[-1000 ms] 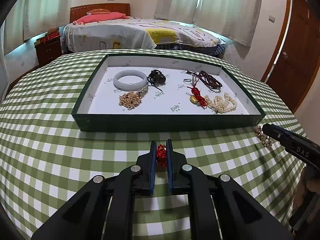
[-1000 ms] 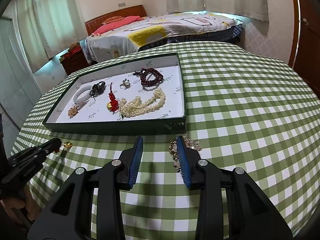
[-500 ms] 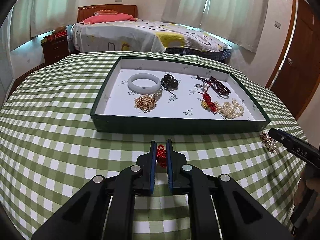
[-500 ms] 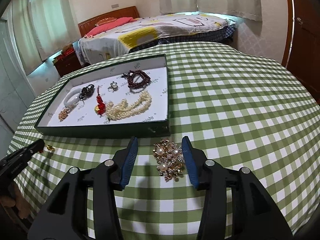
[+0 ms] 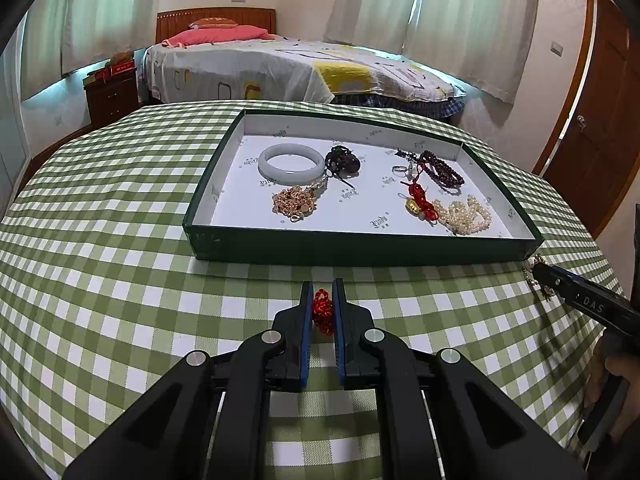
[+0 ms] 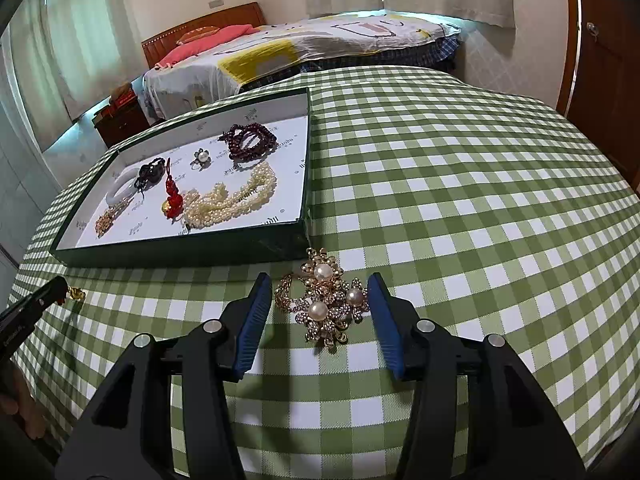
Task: Organize jewelry
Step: 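Grasp the red knot ornament with the left tool while the right grasps the gold pearl brooch, then carry the red knot and pearl brooch into the tray with both tools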
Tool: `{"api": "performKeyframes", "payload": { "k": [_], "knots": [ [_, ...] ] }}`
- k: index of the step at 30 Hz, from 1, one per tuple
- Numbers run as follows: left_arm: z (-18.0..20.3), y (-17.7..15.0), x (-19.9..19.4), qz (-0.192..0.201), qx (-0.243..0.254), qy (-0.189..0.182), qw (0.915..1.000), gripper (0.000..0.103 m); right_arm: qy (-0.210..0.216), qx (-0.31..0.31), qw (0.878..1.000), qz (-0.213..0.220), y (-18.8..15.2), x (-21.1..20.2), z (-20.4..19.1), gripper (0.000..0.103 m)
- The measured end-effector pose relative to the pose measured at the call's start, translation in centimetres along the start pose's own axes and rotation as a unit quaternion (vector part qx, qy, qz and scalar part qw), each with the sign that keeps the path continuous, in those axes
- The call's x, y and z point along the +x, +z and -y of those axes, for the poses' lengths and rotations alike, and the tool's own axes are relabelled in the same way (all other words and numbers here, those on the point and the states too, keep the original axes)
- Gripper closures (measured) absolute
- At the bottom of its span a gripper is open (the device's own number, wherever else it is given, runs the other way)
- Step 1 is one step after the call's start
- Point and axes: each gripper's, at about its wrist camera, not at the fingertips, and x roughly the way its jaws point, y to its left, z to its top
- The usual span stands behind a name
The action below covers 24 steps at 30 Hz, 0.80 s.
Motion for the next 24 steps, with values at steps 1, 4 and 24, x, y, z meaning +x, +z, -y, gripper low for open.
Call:
{"api": "performKeyframes", "payload": {
  "k": [1,4,24],
  "knots": [
    [0.0,0.0,0.1,0.0,0.0,0.0,1.0,0.093,-0.002,0.001,1.0,-0.001,0.1,0.1,0.1,0.054],
    [0.0,0.0,0.1,0.0,0.0,0.001,1.0,0.093,-0.003,0.003,1.0,-0.004,0.2,0.4,0.2,0.055],
    [0.0,0.2,0.1,0.004,0.0,0.0,1.0,0.093,0.013,-0.015,1.0,0.015,-0.2,-1.3,-1.4,0.072]
  ]
}}
